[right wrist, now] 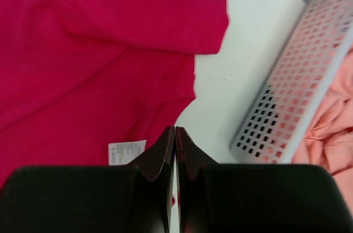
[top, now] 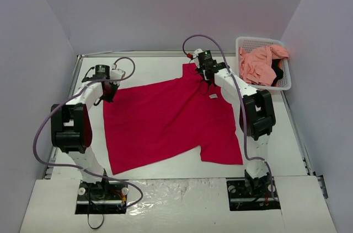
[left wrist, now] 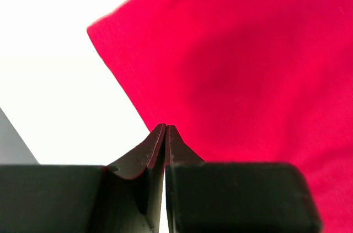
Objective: Fold and stack the t-shirts
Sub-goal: Flatten out the tshirt
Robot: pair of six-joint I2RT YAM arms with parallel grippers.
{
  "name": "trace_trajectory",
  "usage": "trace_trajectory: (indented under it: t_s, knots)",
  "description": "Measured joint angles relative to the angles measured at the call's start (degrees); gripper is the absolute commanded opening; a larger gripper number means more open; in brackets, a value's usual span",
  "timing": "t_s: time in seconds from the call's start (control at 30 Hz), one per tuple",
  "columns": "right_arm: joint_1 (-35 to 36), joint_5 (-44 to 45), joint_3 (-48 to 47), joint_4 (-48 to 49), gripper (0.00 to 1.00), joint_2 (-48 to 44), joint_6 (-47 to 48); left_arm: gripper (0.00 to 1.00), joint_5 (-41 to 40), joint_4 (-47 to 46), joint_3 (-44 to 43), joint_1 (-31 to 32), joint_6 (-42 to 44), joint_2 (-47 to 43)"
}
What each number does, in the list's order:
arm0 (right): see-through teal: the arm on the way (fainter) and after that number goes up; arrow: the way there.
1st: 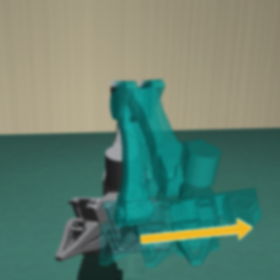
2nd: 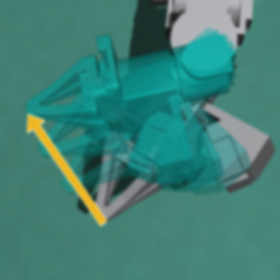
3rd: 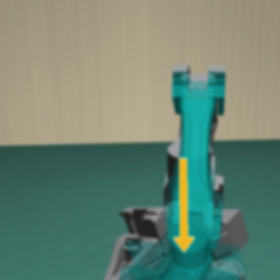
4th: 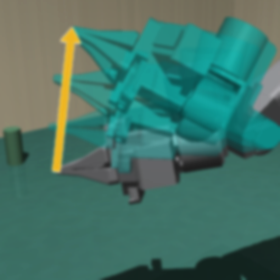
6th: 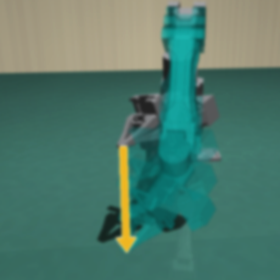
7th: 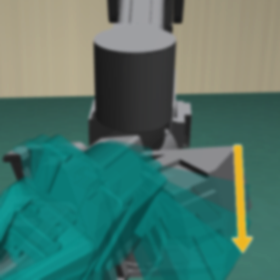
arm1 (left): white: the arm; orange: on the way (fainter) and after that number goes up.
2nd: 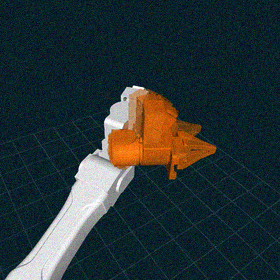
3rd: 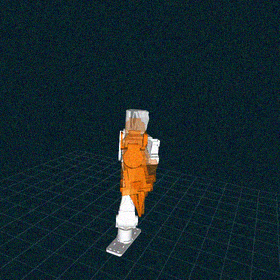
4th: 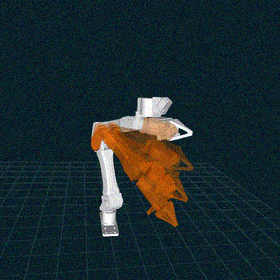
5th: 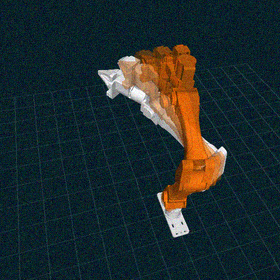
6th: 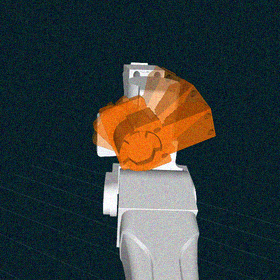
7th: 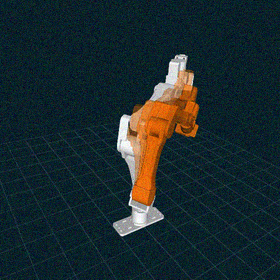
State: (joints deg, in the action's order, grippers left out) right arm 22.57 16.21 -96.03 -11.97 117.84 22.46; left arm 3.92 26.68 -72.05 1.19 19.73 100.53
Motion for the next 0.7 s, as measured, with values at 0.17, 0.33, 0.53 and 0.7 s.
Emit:
trace_trajectory:
  t_s: [0.17,0.33,0.53,0.7]
  knots:
    - [0.04,-4.79,0.26,-4.52,0.0,0.17,-1.29,0.02,1.92,0.15,-4.61,-1.31,-1.16,6.16]
    - [0.02,-6.58,0.26,-6.08,0.0,2.08,-1.49,0.02,3.72,1.16,-6.95,-0.96,-1.95,11.93]
    - [0.02,-7.23,0.24,-6.82,0.0,6.62,-1.49,0.02,3.72,2.16,-11.47,-0.98,-3.43,15.04]
    - [-0.04,-7.37,-0.13,-6.93,0.0,9.6,-1.4,0.02,3.69,4.28,-15.45,-1.88,-5.44,17.42]
